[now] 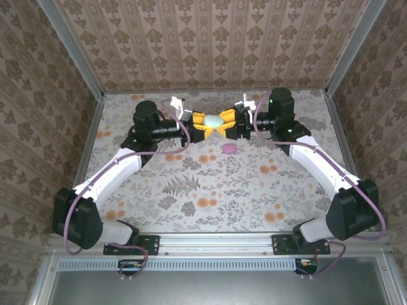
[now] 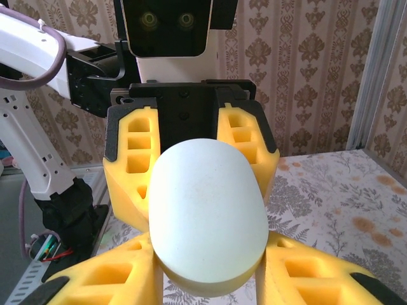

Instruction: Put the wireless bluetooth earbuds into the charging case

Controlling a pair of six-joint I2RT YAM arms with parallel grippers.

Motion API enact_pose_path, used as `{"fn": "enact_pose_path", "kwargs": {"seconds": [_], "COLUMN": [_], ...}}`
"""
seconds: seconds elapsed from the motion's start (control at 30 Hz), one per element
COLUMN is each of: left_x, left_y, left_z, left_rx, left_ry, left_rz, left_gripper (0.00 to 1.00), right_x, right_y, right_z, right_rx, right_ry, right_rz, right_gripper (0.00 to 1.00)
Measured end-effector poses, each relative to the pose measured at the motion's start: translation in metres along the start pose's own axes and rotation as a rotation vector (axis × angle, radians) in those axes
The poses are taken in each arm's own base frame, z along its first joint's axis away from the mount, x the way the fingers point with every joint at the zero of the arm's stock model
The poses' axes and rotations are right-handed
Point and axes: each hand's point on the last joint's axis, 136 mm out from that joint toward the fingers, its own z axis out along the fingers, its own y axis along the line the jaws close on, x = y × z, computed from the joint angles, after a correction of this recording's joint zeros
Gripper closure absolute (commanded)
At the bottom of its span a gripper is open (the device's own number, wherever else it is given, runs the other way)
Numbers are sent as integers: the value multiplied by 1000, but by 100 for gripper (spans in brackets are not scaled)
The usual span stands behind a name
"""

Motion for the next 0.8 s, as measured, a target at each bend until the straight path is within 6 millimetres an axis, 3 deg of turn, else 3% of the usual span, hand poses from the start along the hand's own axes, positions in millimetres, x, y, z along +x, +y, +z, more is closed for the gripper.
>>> {"fn": "enact_pose_path", "kwargs": {"seconds": [0.6, 0.8], "left_x": [-1, -1], "left_y": [-2, -2], "left_z": [2, 2], "left_rx": [7, 8], "left_ry": [-1, -1], "left_rz": [1, 2], "left_gripper": [50, 52], "right_x": [0, 0], "right_y": [2, 1], "right_z": [0, 0], "right_rx": [-11, -11], "right_ry": [-1, -3], "right_rz": [2, 0], "right_gripper": [65, 65]}}
